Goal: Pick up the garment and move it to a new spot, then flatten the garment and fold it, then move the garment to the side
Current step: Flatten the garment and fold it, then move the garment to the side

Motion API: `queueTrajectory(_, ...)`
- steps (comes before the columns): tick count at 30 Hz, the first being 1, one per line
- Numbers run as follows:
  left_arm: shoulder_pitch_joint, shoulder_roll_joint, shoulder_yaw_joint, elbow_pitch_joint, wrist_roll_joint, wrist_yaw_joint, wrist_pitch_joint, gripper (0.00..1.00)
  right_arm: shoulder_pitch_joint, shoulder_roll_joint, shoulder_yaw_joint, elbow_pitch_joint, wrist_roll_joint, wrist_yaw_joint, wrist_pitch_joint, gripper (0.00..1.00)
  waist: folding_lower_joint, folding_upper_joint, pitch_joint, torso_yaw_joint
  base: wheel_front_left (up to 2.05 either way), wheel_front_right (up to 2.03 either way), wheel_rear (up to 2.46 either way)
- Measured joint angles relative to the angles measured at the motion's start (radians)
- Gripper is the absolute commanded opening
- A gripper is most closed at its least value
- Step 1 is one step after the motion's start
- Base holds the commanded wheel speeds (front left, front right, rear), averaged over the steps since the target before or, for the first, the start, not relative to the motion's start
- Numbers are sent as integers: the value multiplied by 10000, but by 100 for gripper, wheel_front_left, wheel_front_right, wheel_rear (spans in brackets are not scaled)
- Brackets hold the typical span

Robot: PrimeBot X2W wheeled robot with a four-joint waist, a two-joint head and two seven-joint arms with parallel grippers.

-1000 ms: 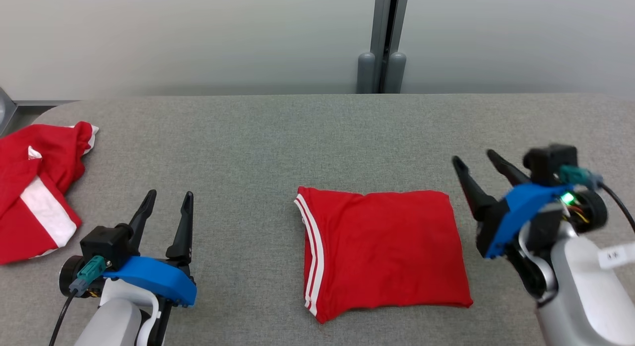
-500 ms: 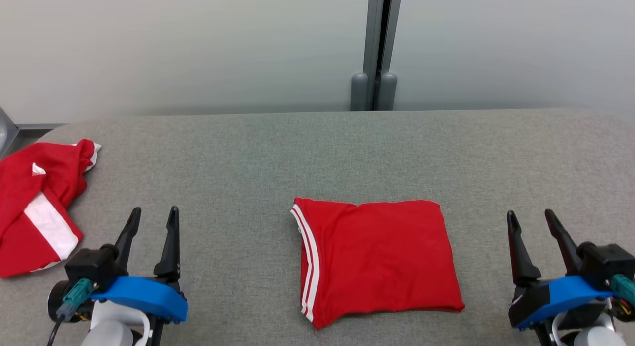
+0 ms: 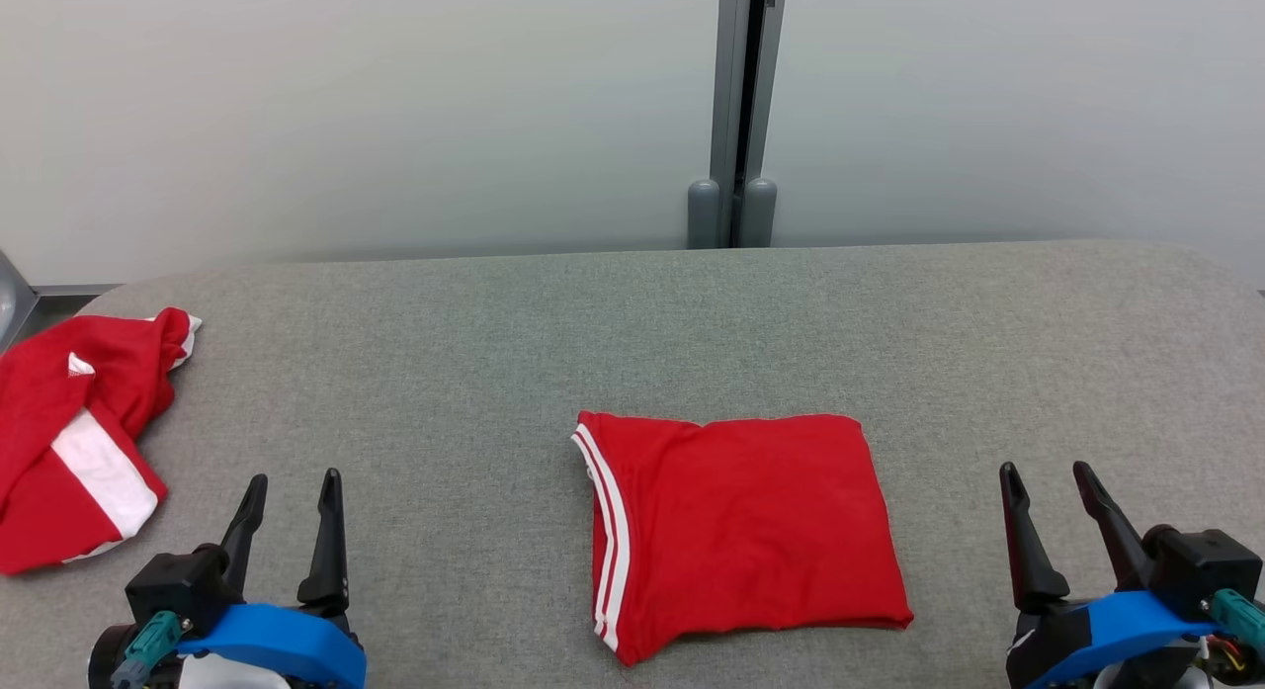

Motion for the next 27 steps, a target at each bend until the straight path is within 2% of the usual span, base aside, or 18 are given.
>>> queueTrajectory(23, -229, -209, 188, 410, 280, -244, 0, 100, -18, 75, 102, 134, 15, 0, 31, 100, 1, 0, -7, 9, 0, 0, 0)
queueTrajectory(27, -252, -244, 182, 410, 328, -268, 0, 100, -136, 19, 493, 203, -46, 0, 784, 100, 1, 0, 10, 56, 0, 0, 0)
